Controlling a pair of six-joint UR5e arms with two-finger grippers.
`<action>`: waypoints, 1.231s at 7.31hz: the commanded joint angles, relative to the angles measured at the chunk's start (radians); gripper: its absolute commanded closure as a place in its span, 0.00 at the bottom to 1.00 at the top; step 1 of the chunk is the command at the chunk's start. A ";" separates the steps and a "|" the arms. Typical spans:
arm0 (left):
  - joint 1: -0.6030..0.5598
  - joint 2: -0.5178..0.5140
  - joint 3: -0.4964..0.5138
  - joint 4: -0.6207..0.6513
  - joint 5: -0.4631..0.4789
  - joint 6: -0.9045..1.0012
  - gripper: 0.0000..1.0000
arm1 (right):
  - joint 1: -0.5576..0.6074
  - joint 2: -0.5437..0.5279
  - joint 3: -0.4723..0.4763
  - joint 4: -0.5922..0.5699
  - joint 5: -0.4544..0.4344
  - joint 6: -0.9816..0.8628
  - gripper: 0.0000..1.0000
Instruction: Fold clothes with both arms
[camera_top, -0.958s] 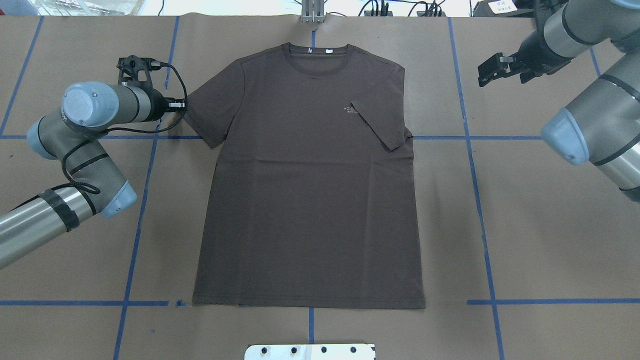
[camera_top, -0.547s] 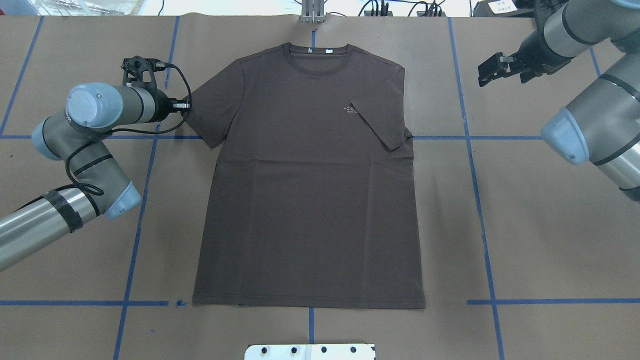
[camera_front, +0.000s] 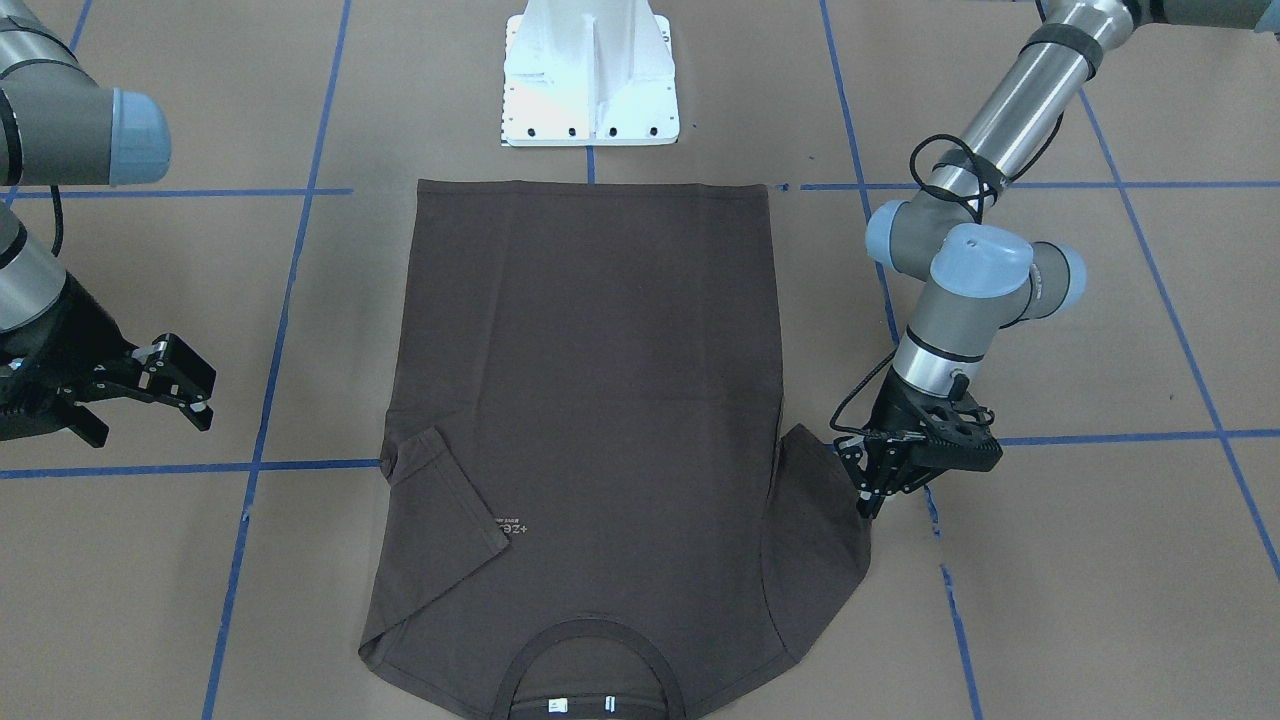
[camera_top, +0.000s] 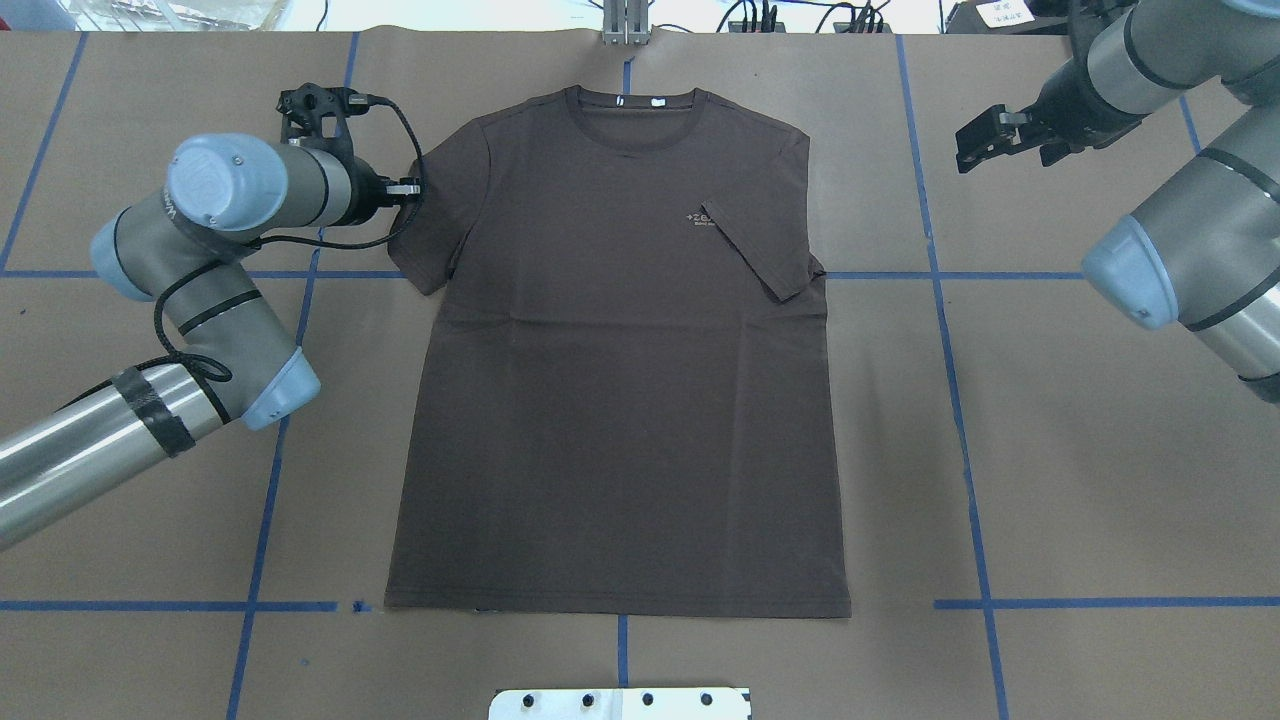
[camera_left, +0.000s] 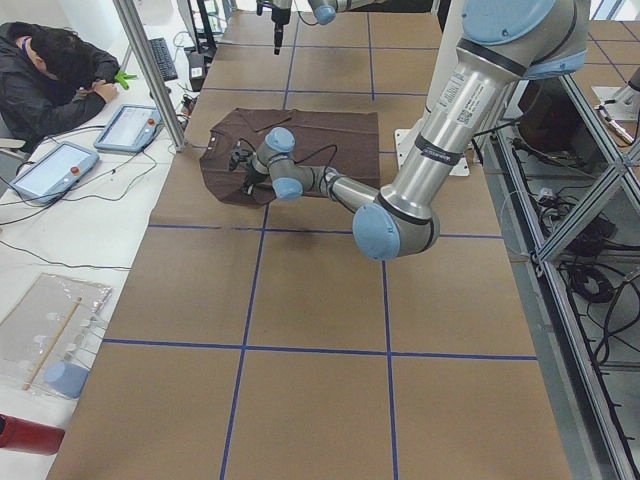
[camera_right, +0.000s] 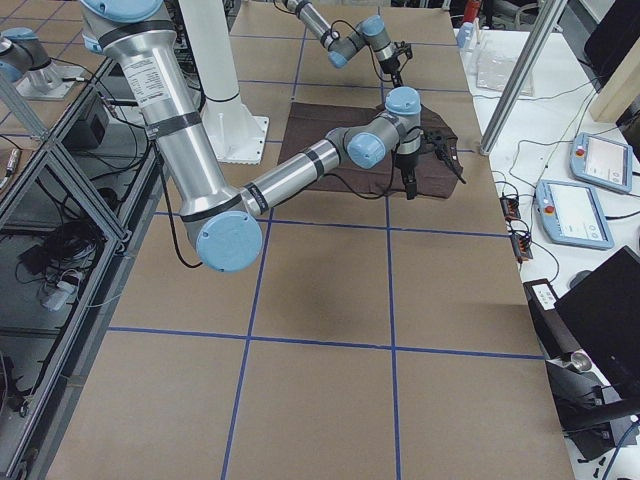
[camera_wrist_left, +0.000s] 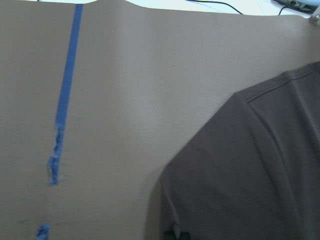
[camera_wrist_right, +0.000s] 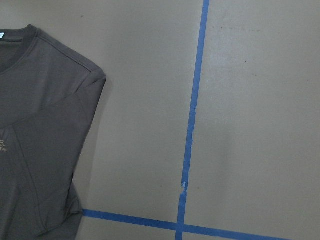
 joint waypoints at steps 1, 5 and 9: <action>0.056 -0.122 -0.020 0.159 0.002 -0.111 1.00 | -0.001 0.002 -0.001 0.000 -0.001 0.001 0.00; 0.090 -0.159 0.016 0.185 0.005 -0.036 0.01 | -0.003 0.005 0.000 0.002 -0.002 0.001 0.00; 0.090 -0.037 -0.313 0.376 -0.035 0.155 0.00 | -0.158 -0.006 0.130 0.005 -0.088 0.299 0.00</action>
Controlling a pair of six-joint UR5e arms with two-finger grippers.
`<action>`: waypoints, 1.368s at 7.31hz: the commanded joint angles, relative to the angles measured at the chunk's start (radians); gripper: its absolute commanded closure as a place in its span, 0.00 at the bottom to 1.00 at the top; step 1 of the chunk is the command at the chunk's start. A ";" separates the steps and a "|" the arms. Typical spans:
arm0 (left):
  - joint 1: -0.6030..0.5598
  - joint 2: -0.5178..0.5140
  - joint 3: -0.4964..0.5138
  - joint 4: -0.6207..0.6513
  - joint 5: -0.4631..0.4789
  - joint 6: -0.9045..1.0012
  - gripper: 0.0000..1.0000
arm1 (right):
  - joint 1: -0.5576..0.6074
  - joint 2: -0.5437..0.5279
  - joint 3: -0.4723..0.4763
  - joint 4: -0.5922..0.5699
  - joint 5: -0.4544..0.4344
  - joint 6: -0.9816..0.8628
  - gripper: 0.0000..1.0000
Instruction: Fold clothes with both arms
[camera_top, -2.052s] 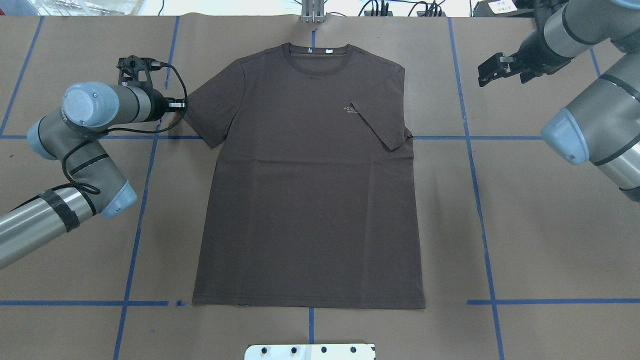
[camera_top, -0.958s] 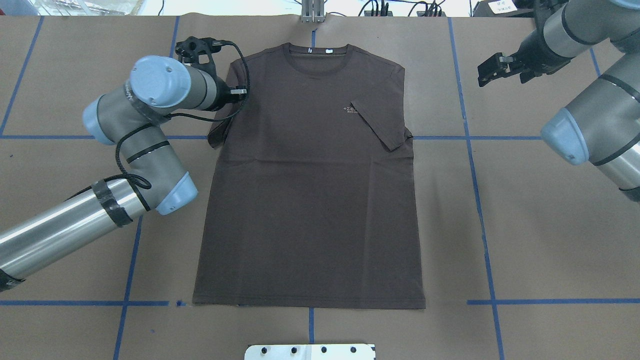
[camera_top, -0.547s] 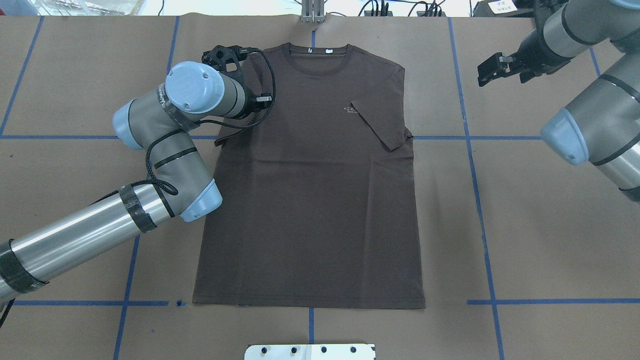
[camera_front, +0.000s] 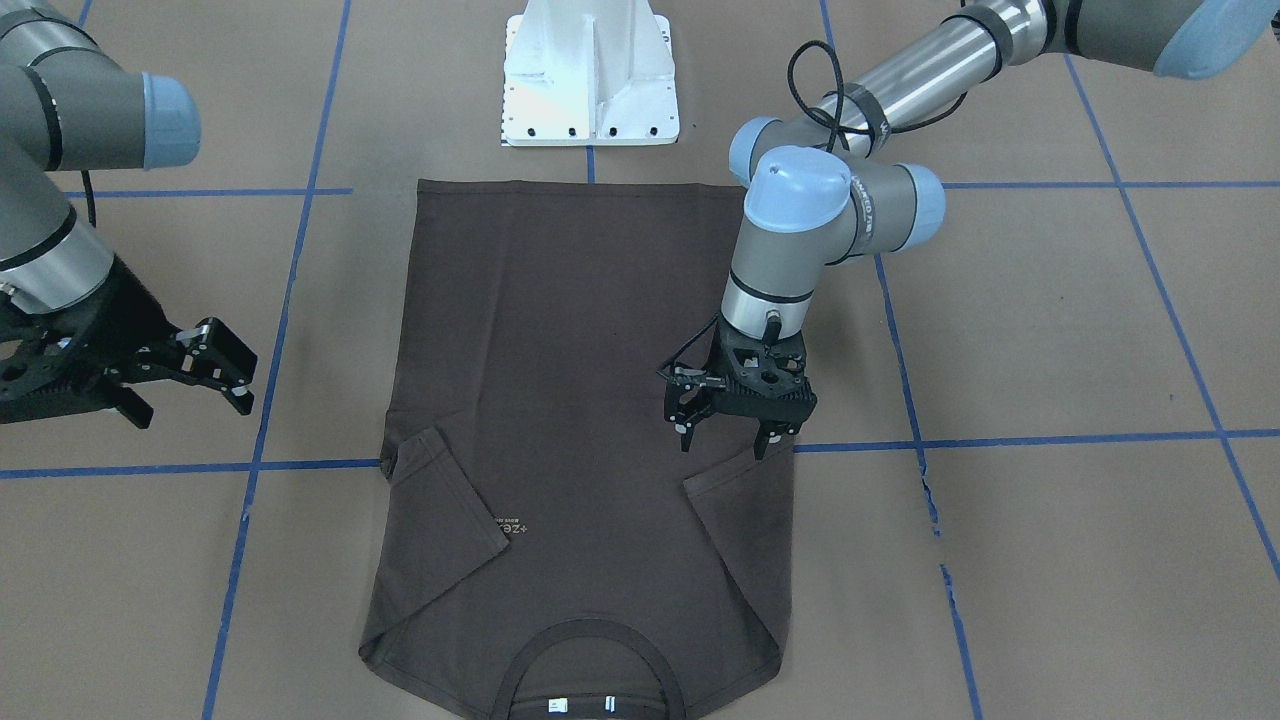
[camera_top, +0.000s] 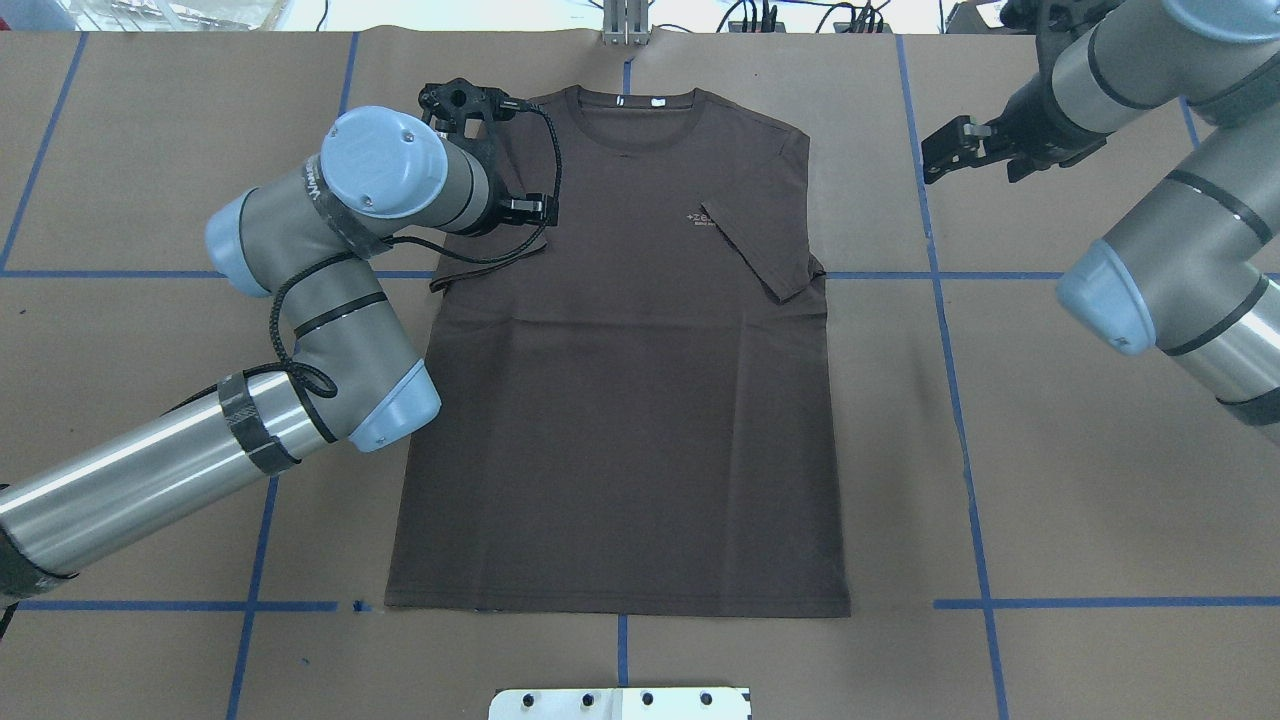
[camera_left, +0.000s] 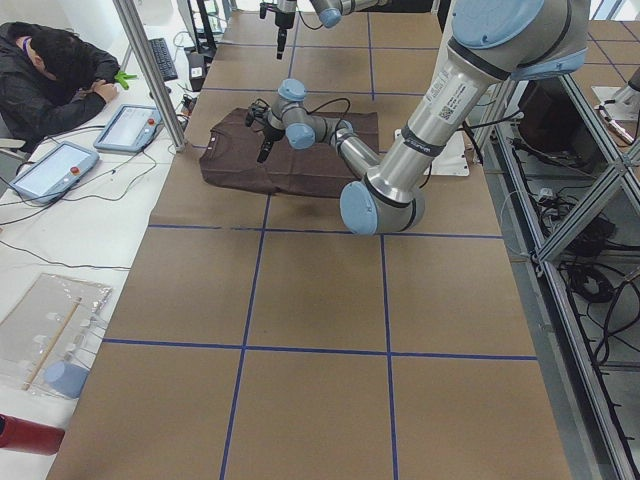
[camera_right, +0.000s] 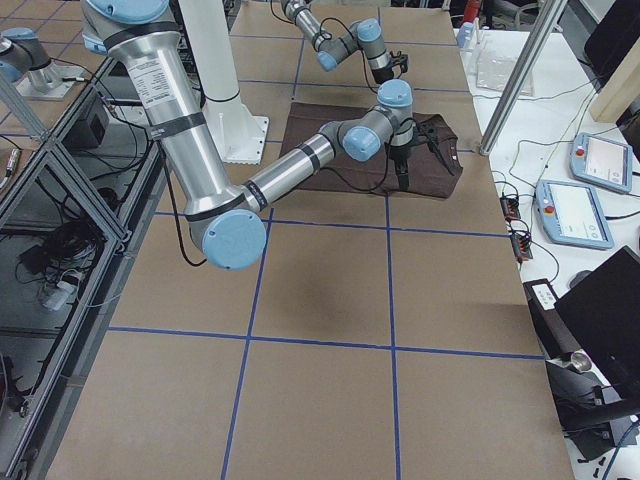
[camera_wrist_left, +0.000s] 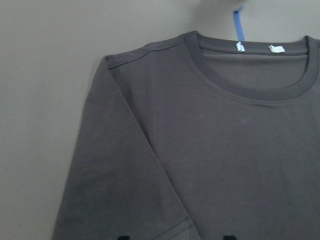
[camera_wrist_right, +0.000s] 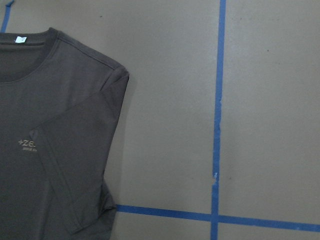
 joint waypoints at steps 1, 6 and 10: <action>0.008 0.144 -0.234 0.038 -0.063 0.021 0.00 | -0.174 -0.027 0.141 0.006 -0.132 0.265 0.00; 0.277 0.442 -0.521 0.027 0.042 -0.305 0.01 | -0.759 -0.264 0.459 0.003 -0.629 0.769 0.09; 0.477 0.552 -0.523 0.029 0.172 -0.476 0.18 | -0.830 -0.329 0.484 0.000 -0.651 0.801 0.13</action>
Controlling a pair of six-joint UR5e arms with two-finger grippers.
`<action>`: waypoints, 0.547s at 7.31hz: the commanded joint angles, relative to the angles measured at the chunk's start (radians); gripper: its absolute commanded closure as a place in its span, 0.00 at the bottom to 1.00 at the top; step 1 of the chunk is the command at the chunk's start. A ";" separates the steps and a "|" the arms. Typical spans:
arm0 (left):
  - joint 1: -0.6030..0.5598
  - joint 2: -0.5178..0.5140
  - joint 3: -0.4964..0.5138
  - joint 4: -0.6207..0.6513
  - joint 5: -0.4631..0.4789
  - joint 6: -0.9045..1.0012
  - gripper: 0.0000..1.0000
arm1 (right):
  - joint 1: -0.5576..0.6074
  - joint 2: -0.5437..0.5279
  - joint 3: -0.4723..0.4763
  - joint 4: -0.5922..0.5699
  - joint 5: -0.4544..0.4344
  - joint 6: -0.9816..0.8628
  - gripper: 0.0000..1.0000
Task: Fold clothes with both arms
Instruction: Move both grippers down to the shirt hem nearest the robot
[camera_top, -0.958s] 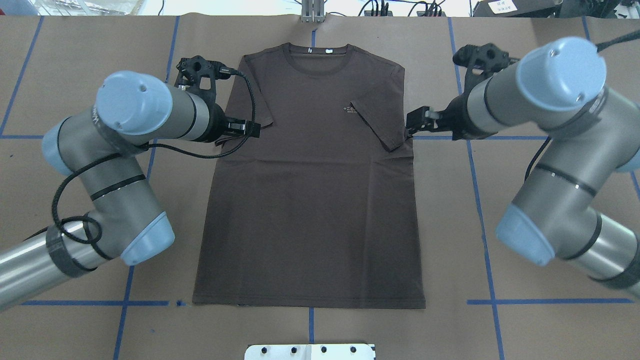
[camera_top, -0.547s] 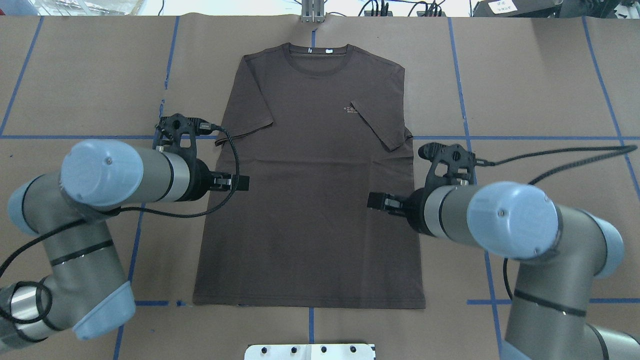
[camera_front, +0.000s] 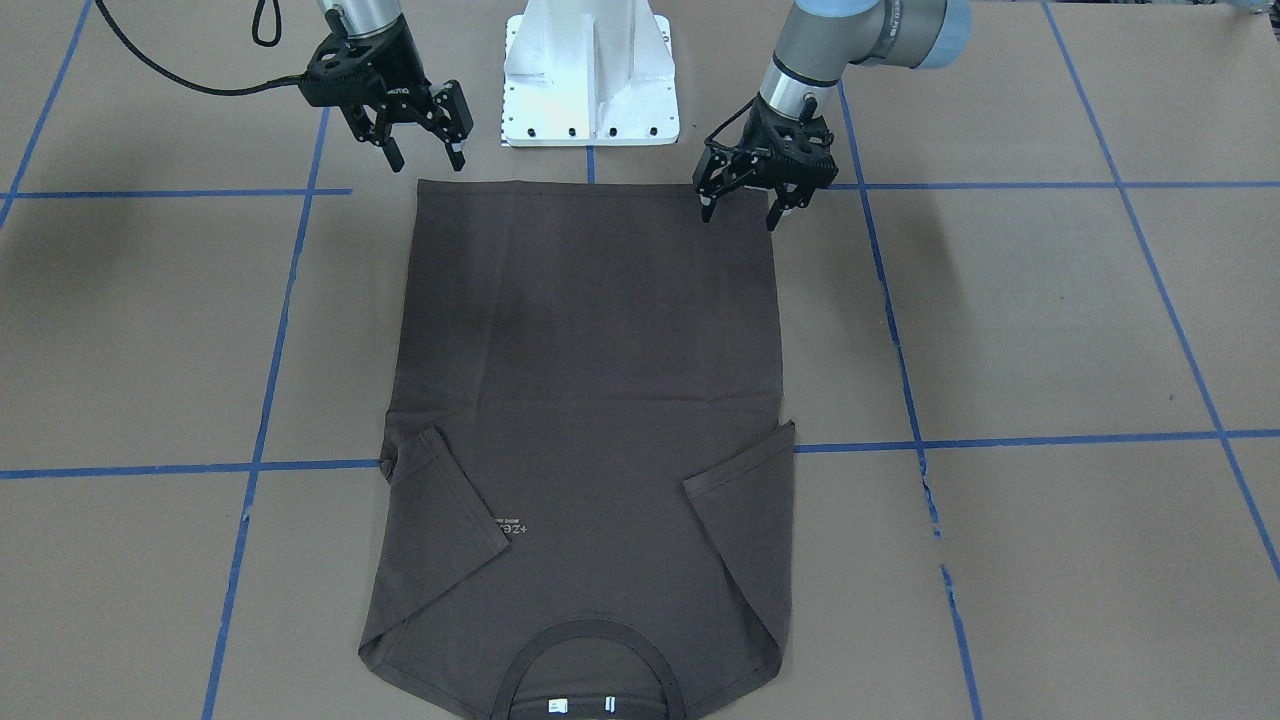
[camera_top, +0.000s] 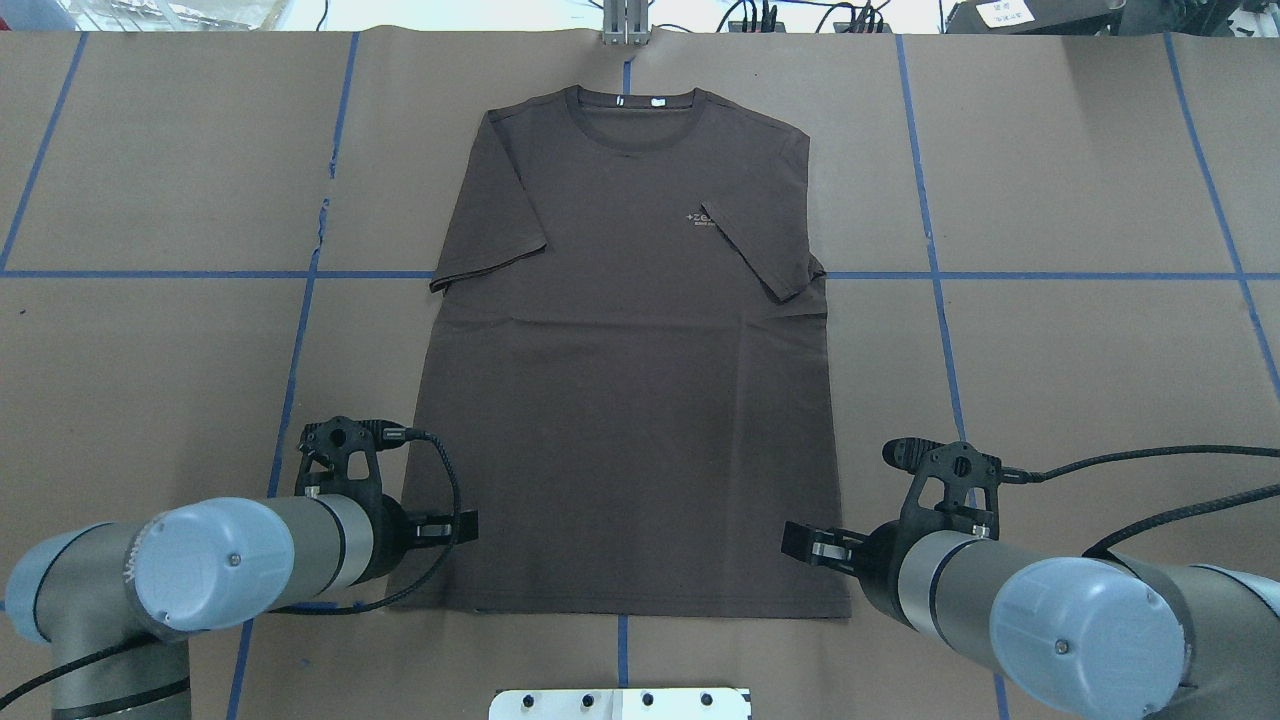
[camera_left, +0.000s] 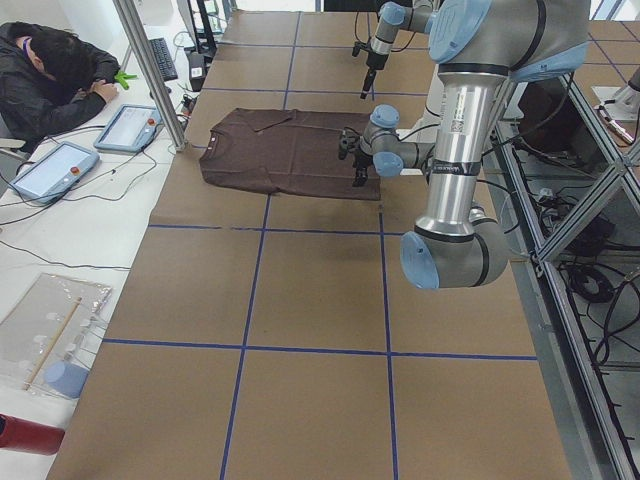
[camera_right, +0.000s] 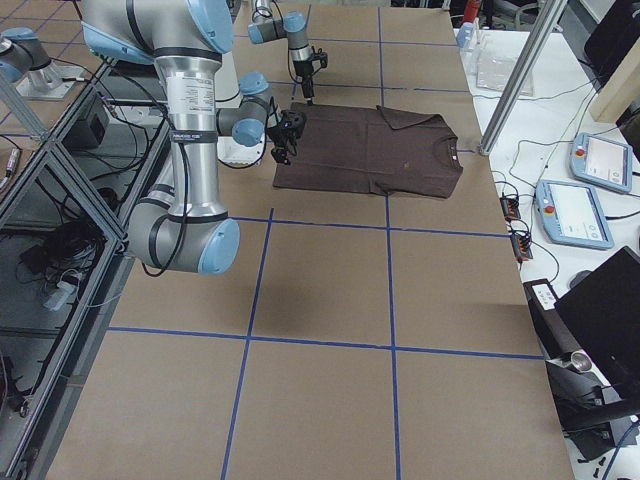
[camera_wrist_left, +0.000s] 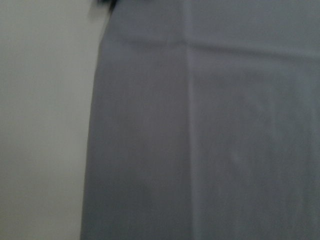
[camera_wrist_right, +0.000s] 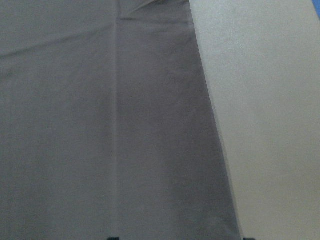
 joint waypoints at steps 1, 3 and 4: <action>0.041 0.055 -0.001 0.001 0.023 -0.025 0.19 | -0.008 -0.006 0.003 0.000 -0.003 0.004 0.12; 0.064 0.061 -0.001 0.003 0.020 -0.026 0.19 | -0.006 -0.008 0.005 0.002 -0.003 0.004 0.12; 0.078 0.061 -0.001 0.003 0.022 -0.028 0.19 | -0.006 -0.008 0.005 0.000 -0.003 0.004 0.12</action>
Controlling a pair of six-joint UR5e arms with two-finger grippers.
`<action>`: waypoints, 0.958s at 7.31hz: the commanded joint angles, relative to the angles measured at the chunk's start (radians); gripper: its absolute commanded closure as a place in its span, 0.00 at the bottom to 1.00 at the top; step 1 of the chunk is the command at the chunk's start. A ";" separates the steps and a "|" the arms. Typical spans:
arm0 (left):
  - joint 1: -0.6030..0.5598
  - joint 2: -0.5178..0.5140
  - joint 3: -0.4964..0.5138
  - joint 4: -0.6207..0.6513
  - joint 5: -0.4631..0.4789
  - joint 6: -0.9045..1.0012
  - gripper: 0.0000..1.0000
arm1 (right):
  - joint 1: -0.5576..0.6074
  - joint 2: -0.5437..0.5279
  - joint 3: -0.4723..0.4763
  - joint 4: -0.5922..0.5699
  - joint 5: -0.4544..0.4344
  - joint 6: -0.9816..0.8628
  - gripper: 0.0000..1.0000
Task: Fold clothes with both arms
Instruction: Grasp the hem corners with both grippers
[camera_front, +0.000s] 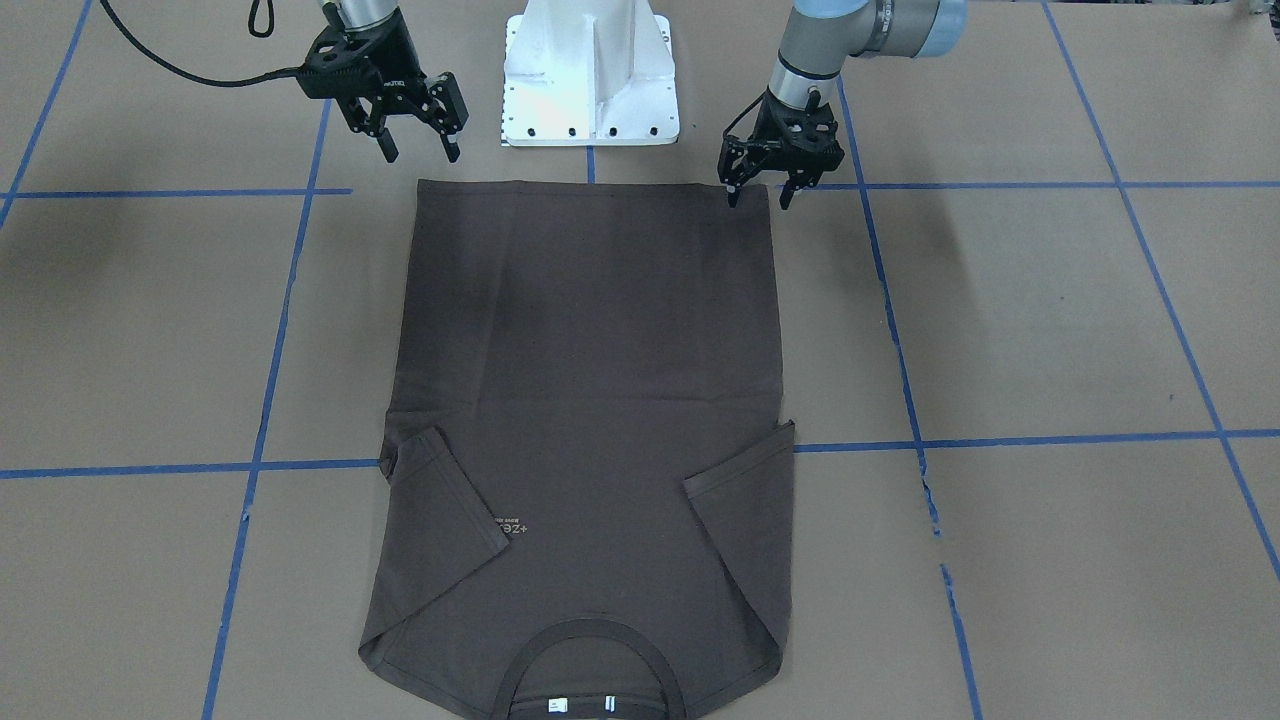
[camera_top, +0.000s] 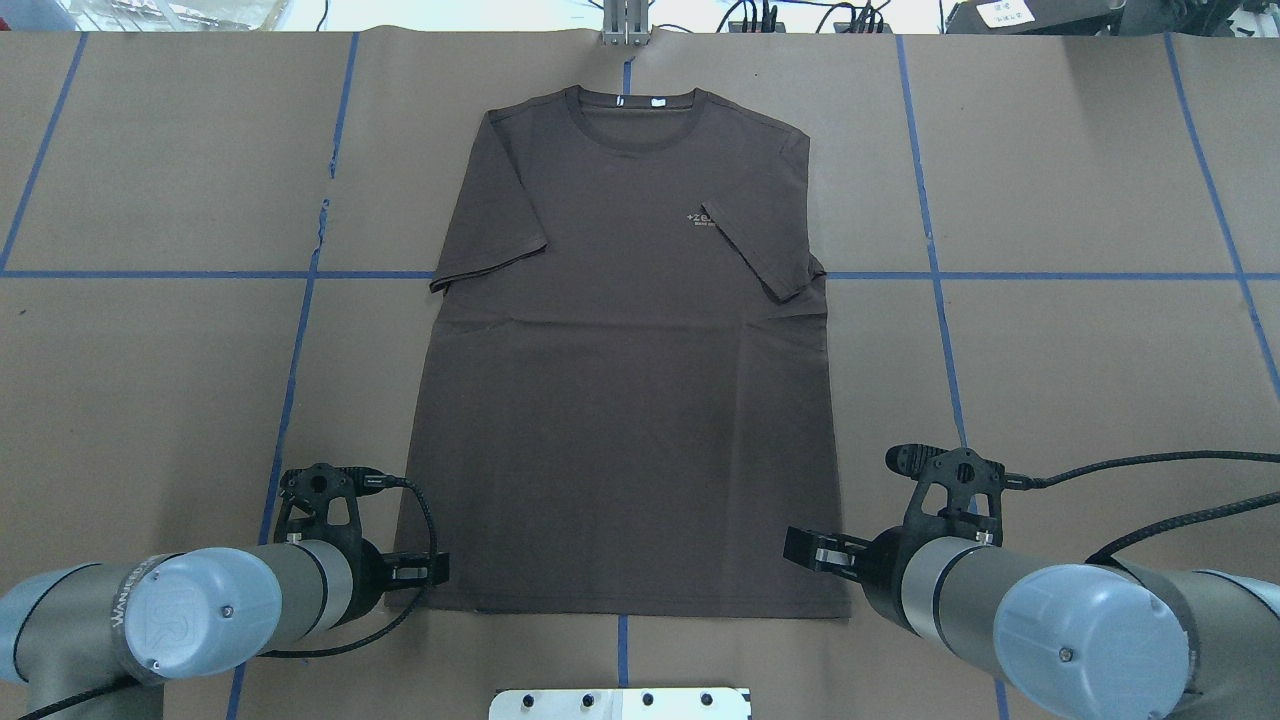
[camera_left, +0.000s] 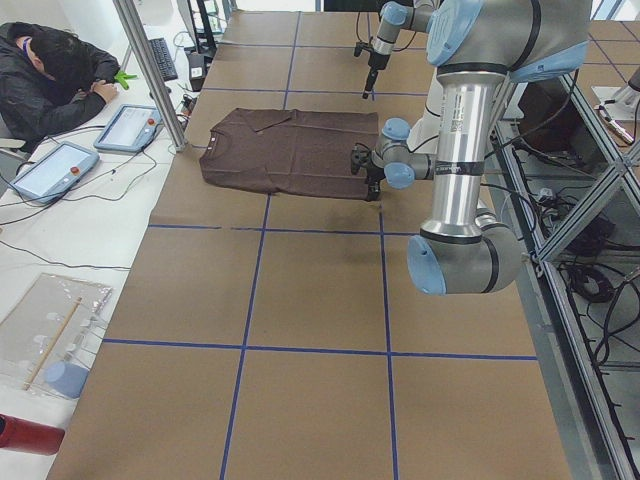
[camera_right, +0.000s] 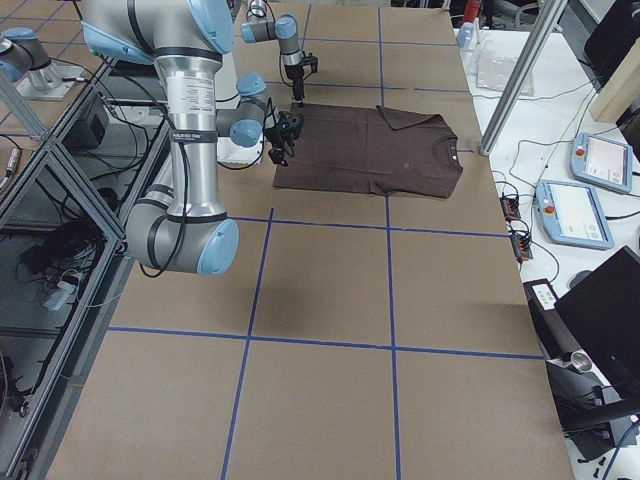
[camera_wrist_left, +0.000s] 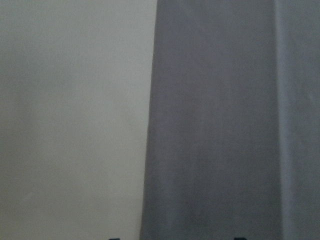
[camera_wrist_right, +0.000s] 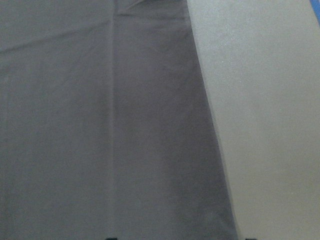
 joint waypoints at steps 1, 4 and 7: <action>0.031 0.002 0.000 0.000 -0.001 -0.011 0.20 | 0.002 -0.001 0.002 -0.001 0.000 0.000 0.12; 0.043 0.002 0.001 0.000 0.004 -0.037 0.29 | 0.002 -0.004 0.007 -0.001 0.000 0.000 0.12; 0.043 0.002 0.001 0.000 0.004 -0.038 0.39 | 0.002 -0.004 0.007 -0.001 -0.002 0.000 0.12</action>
